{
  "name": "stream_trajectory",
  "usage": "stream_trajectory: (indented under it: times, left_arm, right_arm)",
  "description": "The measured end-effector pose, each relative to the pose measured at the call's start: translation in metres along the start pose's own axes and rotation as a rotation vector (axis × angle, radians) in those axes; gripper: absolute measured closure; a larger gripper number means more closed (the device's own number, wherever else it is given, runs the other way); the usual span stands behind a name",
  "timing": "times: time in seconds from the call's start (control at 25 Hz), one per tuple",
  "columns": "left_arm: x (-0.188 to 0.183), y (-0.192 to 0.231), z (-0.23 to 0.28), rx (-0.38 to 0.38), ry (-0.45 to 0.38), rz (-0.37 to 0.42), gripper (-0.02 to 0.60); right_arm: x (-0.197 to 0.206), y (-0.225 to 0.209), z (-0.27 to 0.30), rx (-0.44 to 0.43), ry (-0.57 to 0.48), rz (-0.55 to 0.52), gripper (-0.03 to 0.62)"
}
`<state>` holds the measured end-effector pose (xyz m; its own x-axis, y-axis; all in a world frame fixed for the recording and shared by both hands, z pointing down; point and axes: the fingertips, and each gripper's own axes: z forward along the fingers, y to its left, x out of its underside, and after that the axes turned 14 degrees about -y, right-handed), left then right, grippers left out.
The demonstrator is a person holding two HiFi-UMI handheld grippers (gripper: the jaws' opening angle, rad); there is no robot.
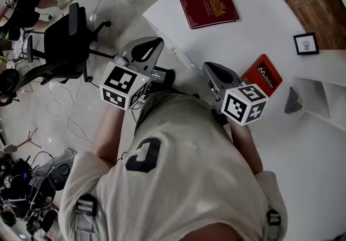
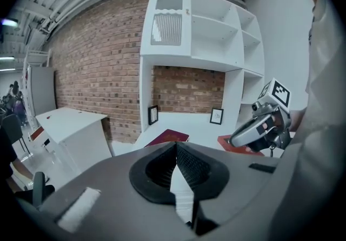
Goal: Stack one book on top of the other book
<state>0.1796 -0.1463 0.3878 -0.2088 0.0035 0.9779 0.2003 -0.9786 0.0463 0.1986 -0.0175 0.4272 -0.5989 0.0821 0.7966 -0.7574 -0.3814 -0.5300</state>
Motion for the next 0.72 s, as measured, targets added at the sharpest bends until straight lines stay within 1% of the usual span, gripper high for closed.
stream_trajectory:
  times: [0.16,0.32,0.4,0.48,0.56,0.72]
  left_arm:
    - [0.006,0.033,0.003,0.011,-0.007,-0.021,0.577]
    - [0.011,0.056,0.008,0.029,-0.012,-0.048,0.577]
    - [0.011,0.064,0.01,0.045,-0.018,-0.055,0.577]
    - [0.012,0.073,0.011,0.059,-0.023,-0.057,0.577]
    - [0.012,0.081,0.013,0.073,-0.026,-0.063,0.577]
    - [0.018,0.095,0.014,0.096,-0.027,-0.079,0.577]
  right_arm:
    - [-0.002,0.002,0.022,0.038,0.025,-0.027,0.588]
    - [-0.004,0.002,0.04,0.07,0.042,-0.025,0.588]
    - [-0.002,0.003,0.052,0.067,0.057,0.011,0.588]
    - [0.004,0.003,0.066,0.065,0.076,0.071,0.588]
    - [0.008,0.0,0.078,0.08,0.087,0.115,0.588]
    - [0.012,-0.004,0.098,0.112,0.094,0.121,0.588]
